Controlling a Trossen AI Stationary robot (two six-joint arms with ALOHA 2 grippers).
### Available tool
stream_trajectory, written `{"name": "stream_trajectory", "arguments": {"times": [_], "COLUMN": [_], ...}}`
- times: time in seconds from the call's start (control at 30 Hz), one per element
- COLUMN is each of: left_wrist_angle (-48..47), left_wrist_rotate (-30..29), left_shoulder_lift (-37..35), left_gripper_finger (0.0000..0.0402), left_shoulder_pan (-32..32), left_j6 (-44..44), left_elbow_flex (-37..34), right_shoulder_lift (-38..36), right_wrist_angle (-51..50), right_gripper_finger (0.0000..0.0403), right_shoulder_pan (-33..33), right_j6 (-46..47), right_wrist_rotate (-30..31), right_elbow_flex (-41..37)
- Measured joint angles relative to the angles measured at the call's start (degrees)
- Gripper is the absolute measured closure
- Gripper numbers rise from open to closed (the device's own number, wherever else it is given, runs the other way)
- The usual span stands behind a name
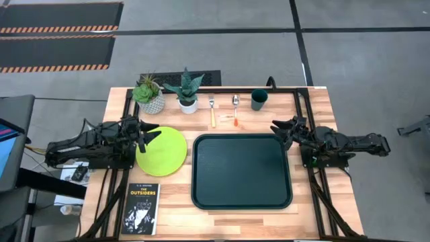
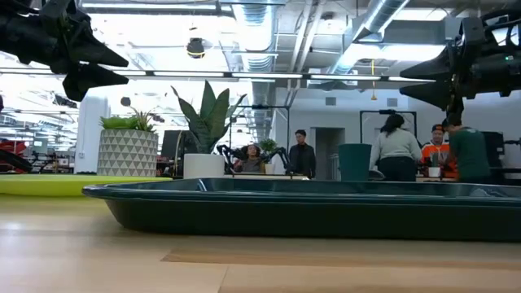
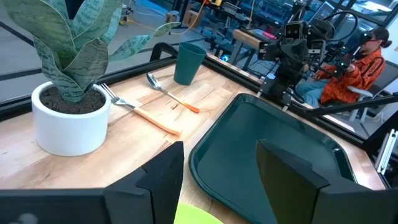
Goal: Pick and place plate/cup/fork/spoon on tray
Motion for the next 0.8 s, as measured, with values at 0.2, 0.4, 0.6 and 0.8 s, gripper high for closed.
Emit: {"name": "stream_trajectory", "arguments": {"times": [0.2, 0.4, 0.6, 0.8], "left_wrist_angle": [0.01, 0.02, 0.01, 0.0], "left_wrist_rotate": [0.0, 0.02, 0.01, -0.45], "left_shoulder_lift": [0.01, 0.01, -0.01, 0.0], "left_gripper_finger": [0.0212, 0.0212, 0.0212, 0.0212], "left_shoulder_pan": [0.0, -0.01, 0.01, 0.01], "left_j6": [0.0, 0.0, 0.0, 0.0], "left_elbow_flex": [-0.01, -0.01, -0.01, -0.01], "right_shoulder_lift": [-0.01, -0.01, 0.0, -0.01], "right_wrist_angle": [0.0, 0.01, 0.0, 0.0], "right_gripper_finger": [0.0193, 0.0193, 0.0193, 0.0193], "right_shoulder_pan": [-0.01, -0.01, -0.02, 0.0], "right_j6": [0.01, 0.01, 0.0, 0.0], "right_wrist_rotate": [0.0, 0.0, 0.0, -0.02], "right_elbow_flex": [0.01, 0.01, 0.0, 0.02]}}
